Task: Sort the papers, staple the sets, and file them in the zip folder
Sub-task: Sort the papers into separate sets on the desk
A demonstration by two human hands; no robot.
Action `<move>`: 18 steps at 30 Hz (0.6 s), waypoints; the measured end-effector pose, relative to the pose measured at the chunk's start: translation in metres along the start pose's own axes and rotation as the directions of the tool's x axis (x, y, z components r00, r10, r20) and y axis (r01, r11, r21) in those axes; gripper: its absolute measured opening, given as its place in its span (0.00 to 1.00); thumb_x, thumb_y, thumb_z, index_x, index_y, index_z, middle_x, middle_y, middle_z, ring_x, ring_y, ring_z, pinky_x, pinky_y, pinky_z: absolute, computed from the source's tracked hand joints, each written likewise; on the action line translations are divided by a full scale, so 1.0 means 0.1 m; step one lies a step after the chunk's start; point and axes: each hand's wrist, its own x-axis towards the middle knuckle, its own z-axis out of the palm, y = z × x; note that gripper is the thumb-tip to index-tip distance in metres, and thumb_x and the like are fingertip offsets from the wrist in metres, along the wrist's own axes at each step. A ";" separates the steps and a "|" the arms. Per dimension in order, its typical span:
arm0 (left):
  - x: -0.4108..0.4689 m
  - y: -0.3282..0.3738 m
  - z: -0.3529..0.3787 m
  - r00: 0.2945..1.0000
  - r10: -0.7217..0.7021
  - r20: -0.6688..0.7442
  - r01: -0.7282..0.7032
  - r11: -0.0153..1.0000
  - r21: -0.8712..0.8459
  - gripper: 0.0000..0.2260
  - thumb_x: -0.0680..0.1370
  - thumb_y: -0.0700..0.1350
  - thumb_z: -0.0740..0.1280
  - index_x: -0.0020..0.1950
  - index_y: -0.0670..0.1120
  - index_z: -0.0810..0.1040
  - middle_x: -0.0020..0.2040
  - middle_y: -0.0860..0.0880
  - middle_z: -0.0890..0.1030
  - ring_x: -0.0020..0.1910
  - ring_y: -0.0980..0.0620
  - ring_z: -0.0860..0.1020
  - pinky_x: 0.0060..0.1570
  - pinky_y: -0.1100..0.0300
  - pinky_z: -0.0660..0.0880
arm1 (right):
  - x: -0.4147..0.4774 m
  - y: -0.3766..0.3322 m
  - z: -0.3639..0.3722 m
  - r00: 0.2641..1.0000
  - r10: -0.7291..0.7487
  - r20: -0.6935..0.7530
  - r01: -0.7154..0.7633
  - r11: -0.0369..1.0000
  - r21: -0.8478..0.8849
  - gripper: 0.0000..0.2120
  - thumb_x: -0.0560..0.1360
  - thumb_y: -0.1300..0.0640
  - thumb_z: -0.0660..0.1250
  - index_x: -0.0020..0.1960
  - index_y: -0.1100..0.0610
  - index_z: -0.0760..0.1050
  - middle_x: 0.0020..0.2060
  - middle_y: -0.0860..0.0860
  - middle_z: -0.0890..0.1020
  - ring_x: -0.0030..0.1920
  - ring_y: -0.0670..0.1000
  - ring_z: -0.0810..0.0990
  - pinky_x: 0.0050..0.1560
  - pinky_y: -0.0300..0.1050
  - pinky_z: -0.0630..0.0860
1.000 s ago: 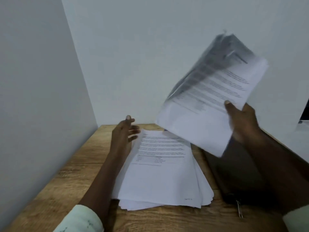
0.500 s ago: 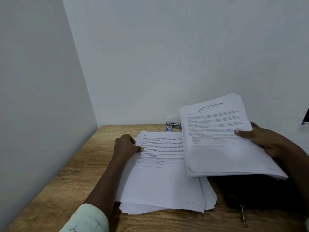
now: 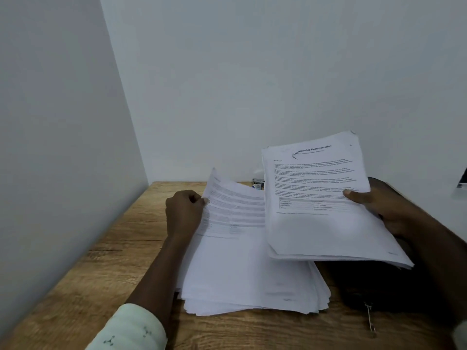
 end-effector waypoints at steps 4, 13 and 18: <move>0.00 -0.01 0.01 0.998 -0.040 0.037 0.049 0.959 -0.279 0.06 0.77 0.45 0.71 0.42 0.44 0.80 0.39 0.46 0.83 0.39 0.50 0.78 0.38 0.60 0.70 | 0.02 0.02 0.14 0.999 -0.035 0.022 0.034 0.999 0.041 0.40 0.59 0.46 0.83 0.66 0.59 0.76 0.59 0.55 0.83 0.58 0.58 0.82 0.59 0.54 0.78; -0.11 0.18 0.01 0.917 -0.029 0.399 0.361 0.490 -0.794 0.09 0.82 0.35 0.61 0.59 0.45 0.74 0.52 0.43 0.85 0.46 0.46 0.84 0.48 0.47 0.81 | 0.06 0.15 0.58 0.996 -0.031 0.078 0.026 0.998 0.056 0.34 0.64 0.44 0.77 0.66 0.57 0.76 0.61 0.56 0.82 0.58 0.58 0.82 0.64 0.59 0.74; -0.19 0.25 0.00 0.865 0.047 0.500 0.466 0.296 -0.834 0.15 0.82 0.35 0.60 0.67 0.45 0.74 0.58 0.42 0.83 0.50 0.47 0.84 0.46 0.49 0.83 | 0.11 0.21 0.68 0.993 -0.099 0.056 0.098 0.995 0.022 0.48 0.52 0.35 0.82 0.67 0.54 0.75 0.61 0.53 0.82 0.60 0.59 0.81 0.65 0.62 0.72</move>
